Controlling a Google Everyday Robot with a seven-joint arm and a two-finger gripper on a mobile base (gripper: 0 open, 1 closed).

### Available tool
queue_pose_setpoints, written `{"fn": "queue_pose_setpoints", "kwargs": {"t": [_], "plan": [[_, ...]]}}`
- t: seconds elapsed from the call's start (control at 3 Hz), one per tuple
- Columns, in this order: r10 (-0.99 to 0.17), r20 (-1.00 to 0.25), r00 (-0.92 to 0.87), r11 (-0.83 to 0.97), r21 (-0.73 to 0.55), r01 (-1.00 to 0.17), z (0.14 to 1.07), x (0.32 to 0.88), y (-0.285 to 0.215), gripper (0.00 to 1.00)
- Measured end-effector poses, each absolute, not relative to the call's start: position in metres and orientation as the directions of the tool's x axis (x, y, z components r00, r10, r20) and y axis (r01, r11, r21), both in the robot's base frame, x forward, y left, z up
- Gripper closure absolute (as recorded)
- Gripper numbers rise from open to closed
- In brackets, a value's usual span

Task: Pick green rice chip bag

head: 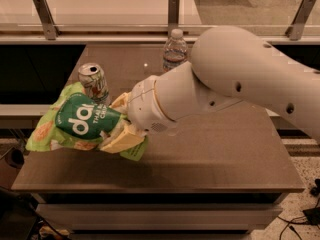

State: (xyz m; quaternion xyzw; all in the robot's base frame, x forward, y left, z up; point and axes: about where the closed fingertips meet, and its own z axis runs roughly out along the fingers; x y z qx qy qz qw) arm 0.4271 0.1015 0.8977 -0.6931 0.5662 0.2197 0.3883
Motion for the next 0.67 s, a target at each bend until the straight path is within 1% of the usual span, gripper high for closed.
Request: {"fn": "queue_pose_setpoints", "kwargs": {"t": [0.33,0.67], "plan": [[-0.627,-0.723,0.289,-0.023,-0.353,-0.935,0.9410,0.4314,0.0785,1.00],[-0.627,-0.723,0.289,-0.023,-0.353,-0.935,0.9410,0.4313,0.0785,1.00]]}}
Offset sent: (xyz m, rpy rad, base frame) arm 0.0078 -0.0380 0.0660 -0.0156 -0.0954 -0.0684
